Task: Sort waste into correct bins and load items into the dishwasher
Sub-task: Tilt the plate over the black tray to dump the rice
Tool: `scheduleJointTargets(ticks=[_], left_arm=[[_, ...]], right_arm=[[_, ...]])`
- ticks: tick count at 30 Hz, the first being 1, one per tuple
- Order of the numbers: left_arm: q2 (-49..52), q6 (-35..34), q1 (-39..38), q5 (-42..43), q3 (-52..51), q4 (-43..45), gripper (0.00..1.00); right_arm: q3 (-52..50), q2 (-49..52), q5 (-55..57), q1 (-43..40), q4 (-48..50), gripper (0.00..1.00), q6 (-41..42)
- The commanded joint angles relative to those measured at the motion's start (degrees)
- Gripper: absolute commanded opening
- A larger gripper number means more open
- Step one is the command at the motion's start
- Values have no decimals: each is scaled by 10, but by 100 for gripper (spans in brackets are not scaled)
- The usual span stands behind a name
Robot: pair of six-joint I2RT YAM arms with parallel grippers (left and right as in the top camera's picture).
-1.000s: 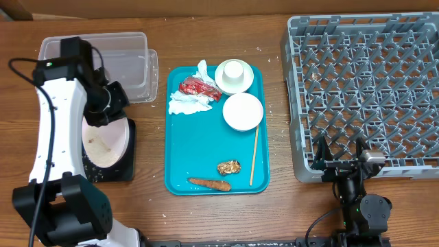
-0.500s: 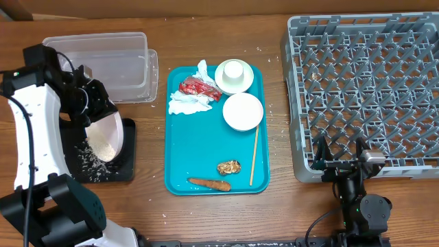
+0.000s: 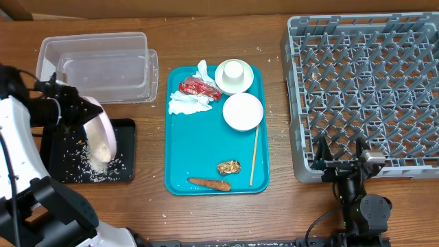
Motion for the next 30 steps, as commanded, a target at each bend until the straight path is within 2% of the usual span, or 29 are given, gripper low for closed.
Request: scheduleJointTargets(ticks=[1, 11, 18, 21, 24, 27, 30], left_arm=[[-12, 38, 23, 73, 14, -1, 4], [-12, 90, 52, 186, 14, -51, 4], [-12, 91, 57, 174, 14, -33, 4], [-12, 46, 57, 129, 14, -21, 4], [-12, 77, 57, 149, 14, -31, 4], [-12, 72, 57, 156, 14, -51, 4], [-12, 113, 57, 173, 14, -65, 4]], right_arm=[[-6, -7, 5, 3, 4, 100, -4], [-6, -7, 5, 3, 4, 100, -4], [-6, -7, 5, 3, 4, 100, -4], [-6, -7, 5, 3, 4, 100, -4], [-6, -7, 5, 3, 4, 100, -4], [-6, -7, 5, 3, 4, 100, -4], [-6, -7, 5, 3, 4, 100, -4]])
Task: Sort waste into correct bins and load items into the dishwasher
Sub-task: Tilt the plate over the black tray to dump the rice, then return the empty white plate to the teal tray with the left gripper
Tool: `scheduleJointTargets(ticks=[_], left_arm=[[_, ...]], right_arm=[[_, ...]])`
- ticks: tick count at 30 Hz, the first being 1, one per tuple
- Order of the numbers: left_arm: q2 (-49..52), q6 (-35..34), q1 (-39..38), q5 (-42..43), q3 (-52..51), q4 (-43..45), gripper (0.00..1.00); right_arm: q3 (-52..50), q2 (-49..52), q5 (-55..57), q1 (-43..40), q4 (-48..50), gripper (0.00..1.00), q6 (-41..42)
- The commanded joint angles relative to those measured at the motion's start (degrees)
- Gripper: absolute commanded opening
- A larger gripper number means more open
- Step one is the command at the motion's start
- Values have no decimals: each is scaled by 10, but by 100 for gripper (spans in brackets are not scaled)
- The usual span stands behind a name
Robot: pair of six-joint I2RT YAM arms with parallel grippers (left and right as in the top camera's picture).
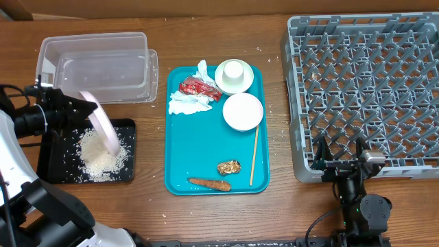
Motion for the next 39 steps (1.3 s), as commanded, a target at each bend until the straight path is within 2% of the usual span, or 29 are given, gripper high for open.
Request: scheduleJointTargets(ticks=[1, 3, 6, 9, 12, 14, 18, 21, 26, 28, 35, 39], left_arm=[[-11, 38, 3, 10, 14, 18, 4], [-11, 3, 3, -10, 14, 13, 4], [-11, 42, 3, 23, 14, 16, 4], [-11, 19, 3, 19, 14, 10, 4], [-12, 82, 3, 44, 14, 9, 4], [-11, 53, 3, 19, 14, 5, 4], [-11, 53, 3, 27, 14, -22, 4], [-12, 106, -4, 56, 14, -53, 4], [-15, 137, -17, 65, 14, -94, 4], [-23, 177, -30, 81, 14, -117, 4], [-72, 179, -143, 73, 14, -112, 4], [-80, 128, -240, 18, 14, -76, 4]], right_arm=[[-6, -7, 5, 3, 4, 100, -4], [-6, -7, 5, 3, 4, 100, -4], [-6, -7, 5, 3, 4, 100, -4], [-6, -7, 5, 3, 4, 100, -4], [-6, -7, 5, 3, 4, 100, -4], [-6, -7, 5, 3, 4, 100, -4], [-6, -7, 5, 3, 4, 100, -4], [-6, -7, 5, 3, 4, 100, -4], [-6, -7, 5, 3, 4, 100, -4], [-6, -7, 5, 3, 4, 100, -4], [-6, -7, 5, 3, 4, 100, -4], [-6, -7, 5, 3, 4, 100, -4]])
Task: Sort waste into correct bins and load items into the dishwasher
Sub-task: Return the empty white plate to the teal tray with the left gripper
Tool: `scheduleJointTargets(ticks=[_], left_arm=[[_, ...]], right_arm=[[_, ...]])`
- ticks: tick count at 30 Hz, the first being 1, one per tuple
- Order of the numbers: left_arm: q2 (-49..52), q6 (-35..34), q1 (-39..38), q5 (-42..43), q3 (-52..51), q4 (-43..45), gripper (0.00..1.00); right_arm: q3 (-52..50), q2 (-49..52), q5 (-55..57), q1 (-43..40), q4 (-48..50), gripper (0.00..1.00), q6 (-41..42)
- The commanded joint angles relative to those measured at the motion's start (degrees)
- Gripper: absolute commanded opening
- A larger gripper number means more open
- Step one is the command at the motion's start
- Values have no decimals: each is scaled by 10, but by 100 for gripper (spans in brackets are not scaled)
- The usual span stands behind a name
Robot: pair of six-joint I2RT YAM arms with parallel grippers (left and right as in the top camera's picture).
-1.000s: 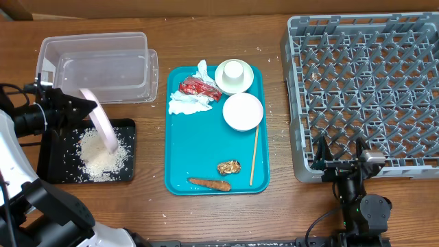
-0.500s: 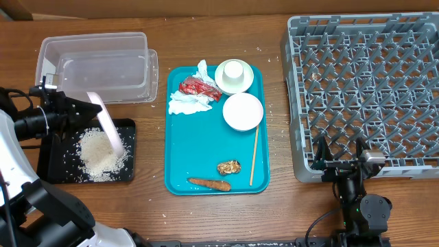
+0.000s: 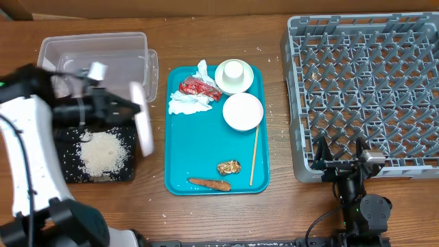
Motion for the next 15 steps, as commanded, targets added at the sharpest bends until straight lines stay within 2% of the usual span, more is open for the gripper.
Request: scheduleJointTargets(ticks=[1, 5, 11, 15], left_arm=[[-14, -40, -76, -48, 12, 26, 4], [-14, -125, -188, -148, 11, 85, 4], [-14, -300, -337, -383, 11, 186, 4], [-10, -339, -410, -465, 10, 225, 4]], right_arm=[[-6, -7, 5, 3, 4, 100, -4], [-6, -7, 5, 3, 4, 100, -4], [-6, -7, 5, 3, 4, 100, -4], [-6, -7, 5, 3, 4, 100, -4]])
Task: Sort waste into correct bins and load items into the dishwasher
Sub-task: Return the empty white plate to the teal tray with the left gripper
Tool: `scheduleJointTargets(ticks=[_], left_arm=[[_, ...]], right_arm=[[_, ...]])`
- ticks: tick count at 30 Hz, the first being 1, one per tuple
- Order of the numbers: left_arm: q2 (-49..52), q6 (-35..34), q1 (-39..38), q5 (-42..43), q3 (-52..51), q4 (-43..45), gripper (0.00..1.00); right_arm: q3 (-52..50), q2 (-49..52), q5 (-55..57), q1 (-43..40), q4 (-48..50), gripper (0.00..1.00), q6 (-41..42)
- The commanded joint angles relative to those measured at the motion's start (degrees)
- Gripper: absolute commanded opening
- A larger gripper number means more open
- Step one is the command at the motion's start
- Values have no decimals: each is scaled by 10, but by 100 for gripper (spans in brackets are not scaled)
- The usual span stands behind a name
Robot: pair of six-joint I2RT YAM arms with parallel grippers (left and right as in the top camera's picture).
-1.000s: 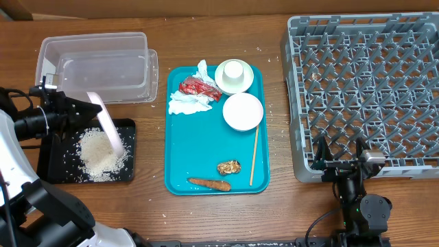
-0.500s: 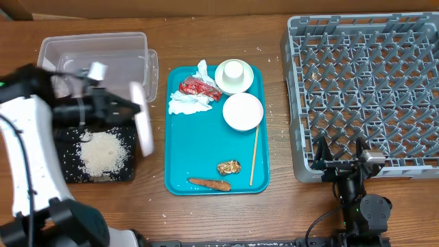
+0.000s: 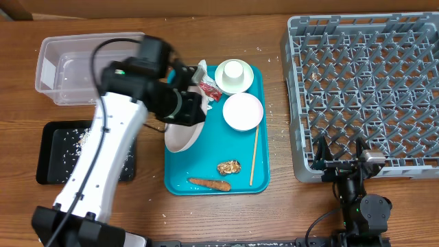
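My left gripper (image 3: 186, 113) reaches over the left part of the teal tray (image 3: 206, 161), shut on the rim of a pale pink bowl (image 3: 182, 137). The bowl hangs low at the tray's left edge; whether it touches the tray cannot be told. The tray also holds a white cup in a white bowl (image 3: 234, 74), a second white bowl (image 3: 243, 111), a chopstick (image 3: 255, 154), a red wrapper (image 3: 204, 88), crumpled tissue (image 3: 203, 70), a carrot piece (image 3: 209, 184) and a brown food scrap (image 3: 229, 167). My right gripper (image 3: 339, 156) rests open at the near edge of the grey dish rack (image 3: 367, 89).
A black bin (image 3: 51, 161) with scattered rice lies at the left, partly hidden by my left arm. Behind it stands a clear plastic container (image 3: 68, 68). Rice grains dot the wooden table around the tray.
My left gripper has moved right with the pink bowl, from the black bin's right edge to over the teal tray's left side. The right arm has not moved.
The left gripper first held the pink bowl tipped over the black bin with rice falling out. Then a pile of rice lay in the bin under the tilted bowl. The emptied bowl then stood at the bin's right edge, and now it is at the tray.
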Motion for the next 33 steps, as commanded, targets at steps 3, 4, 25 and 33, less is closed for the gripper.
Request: scheduleJointTargets(ticks=[3, 4, 25, 33], left_arm=[[10, -97, -77, -163, 6, 22, 4], [16, -102, -86, -173, 4, 22, 4], [181, -108, -115, -183, -8, 30, 4], [192, -108, -115, -183, -8, 38, 6]], right_arm=[[-6, -7, 5, 3, 3, 100, -4], [-6, -7, 5, 3, 3, 100, -4], [-6, -7, 5, 3, 3, 100, -4], [-6, -7, 5, 3, 3, 100, -4]])
